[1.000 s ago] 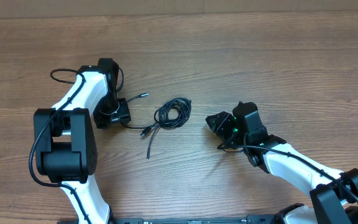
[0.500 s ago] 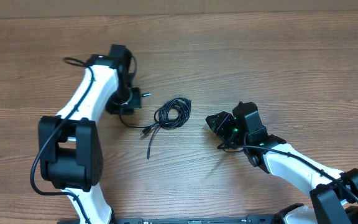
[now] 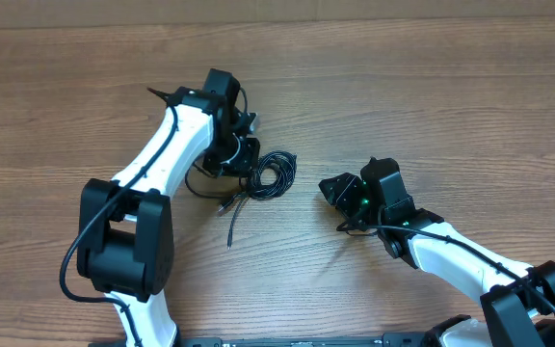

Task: Untangle cables
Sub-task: 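Move the left gripper back over the cable coil and grasp it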

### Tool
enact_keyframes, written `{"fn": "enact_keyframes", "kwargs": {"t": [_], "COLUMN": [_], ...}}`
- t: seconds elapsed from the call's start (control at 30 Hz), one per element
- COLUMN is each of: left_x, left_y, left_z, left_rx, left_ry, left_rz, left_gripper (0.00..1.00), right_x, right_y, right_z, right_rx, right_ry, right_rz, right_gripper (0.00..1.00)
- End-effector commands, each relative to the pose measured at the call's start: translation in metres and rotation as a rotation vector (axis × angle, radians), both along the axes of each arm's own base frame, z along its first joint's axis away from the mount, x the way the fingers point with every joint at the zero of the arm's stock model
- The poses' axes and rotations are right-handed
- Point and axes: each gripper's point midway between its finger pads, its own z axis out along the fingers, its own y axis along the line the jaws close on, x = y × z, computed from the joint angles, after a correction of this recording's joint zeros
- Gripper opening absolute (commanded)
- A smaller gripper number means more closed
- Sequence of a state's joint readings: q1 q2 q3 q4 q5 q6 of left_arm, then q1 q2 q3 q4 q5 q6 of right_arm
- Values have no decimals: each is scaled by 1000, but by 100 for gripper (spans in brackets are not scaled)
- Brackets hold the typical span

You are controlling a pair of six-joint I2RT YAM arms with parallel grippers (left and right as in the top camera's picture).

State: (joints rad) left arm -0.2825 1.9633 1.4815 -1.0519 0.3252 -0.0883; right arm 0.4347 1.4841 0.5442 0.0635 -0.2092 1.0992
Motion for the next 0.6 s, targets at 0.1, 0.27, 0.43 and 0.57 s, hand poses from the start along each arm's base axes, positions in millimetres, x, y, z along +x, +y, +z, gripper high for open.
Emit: {"fn": "enact_keyframes", "kwargs": {"t": [0.1,0.27,0.43,0.57], "left_x": [-18,-39,-43,-45], "left_y": [1,12,22,25], "left_z": [10,9,5,-2], "left_rx": [79,172,299,392], "left_ry": [19,89,79,43], "left_rz": [-71,-81,-63,-104], "left_gripper": [46,72,83,100], "right_x": [4,4,4,4], "right_y": [2,2,2,2], "right_z": [3,3,3,3], "right_rx": [-2,-2,-2,-2], "right_ry": [-12,-13,-12,-12], "right_rz": [2,2,2,2], "right_gripper": [52,52,52,52]}}
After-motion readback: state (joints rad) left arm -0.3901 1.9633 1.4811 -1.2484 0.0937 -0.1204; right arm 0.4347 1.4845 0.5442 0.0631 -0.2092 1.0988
